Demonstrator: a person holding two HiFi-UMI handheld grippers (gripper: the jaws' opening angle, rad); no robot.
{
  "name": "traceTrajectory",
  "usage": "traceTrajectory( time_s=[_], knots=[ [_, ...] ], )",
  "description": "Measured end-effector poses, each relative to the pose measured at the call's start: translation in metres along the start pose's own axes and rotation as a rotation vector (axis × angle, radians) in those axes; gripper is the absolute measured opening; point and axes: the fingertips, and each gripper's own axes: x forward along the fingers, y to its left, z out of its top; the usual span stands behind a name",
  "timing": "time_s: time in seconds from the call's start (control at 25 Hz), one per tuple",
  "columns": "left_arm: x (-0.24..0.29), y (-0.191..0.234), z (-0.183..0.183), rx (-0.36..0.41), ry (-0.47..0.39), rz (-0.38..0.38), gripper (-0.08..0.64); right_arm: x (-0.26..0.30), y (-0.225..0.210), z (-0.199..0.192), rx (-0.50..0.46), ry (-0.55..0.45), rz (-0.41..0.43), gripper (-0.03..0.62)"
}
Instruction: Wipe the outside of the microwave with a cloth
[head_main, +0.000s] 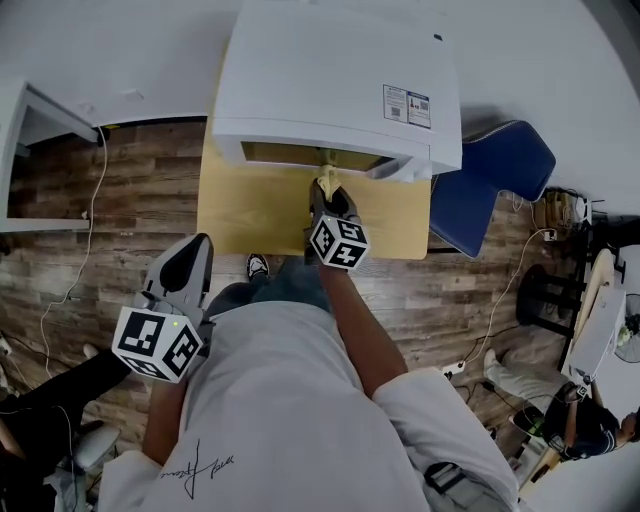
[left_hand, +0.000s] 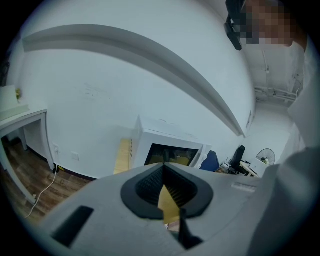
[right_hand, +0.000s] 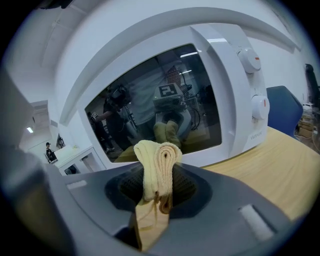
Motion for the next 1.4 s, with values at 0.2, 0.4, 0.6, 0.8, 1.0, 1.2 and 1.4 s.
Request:
traceTrajectory(
  time_s=[0.2, 0.4, 0.6, 0.8, 1.0, 1.2, 1.4],
  knots=[
    [-0.007, 0.008, -0.002, -0.012, -0.007, 0.025, -0.008, 0.007, 0.023, -0.006, -0.037, 0.018, 0.048, 0.118],
    [-0.016, 0.017, -0.004, -0.03, -0.023, 0.06, -0.008, 0.014, 0.044, -0.01, -0.059, 0.036, 0.096, 0.118],
    [-0.022, 0.019, -0.008, -0.036, -0.022, 0.072, -0.008, 0.02, 0.061, -0.013, -0.102, 0.05, 0.129, 0.118],
    [-0.027, 0.023, -0.009, -0.047, -0.028, 0.094, -0.008, 0.027, 0.08, -0.019, -0.122, 0.066, 0.171, 0.118],
    [-0.03, 0.027, -0.011, -0.058, -0.031, 0.115, -0.008, 0.036, 0.097, -0.024, -0.138, 0.083, 0.215, 0.118],
    [-0.036, 0.032, -0.014, -0.071, -0.03, 0.142, -0.008, 0.043, 0.114, -0.031, -0.153, 0.107, 0.262, 0.118],
    [-0.04, 0.037, -0.014, -0.081, -0.034, 0.165, -0.008, 0.051, 0.132, -0.037, -0.156, 0.122, 0.302, 0.118]
  ],
)
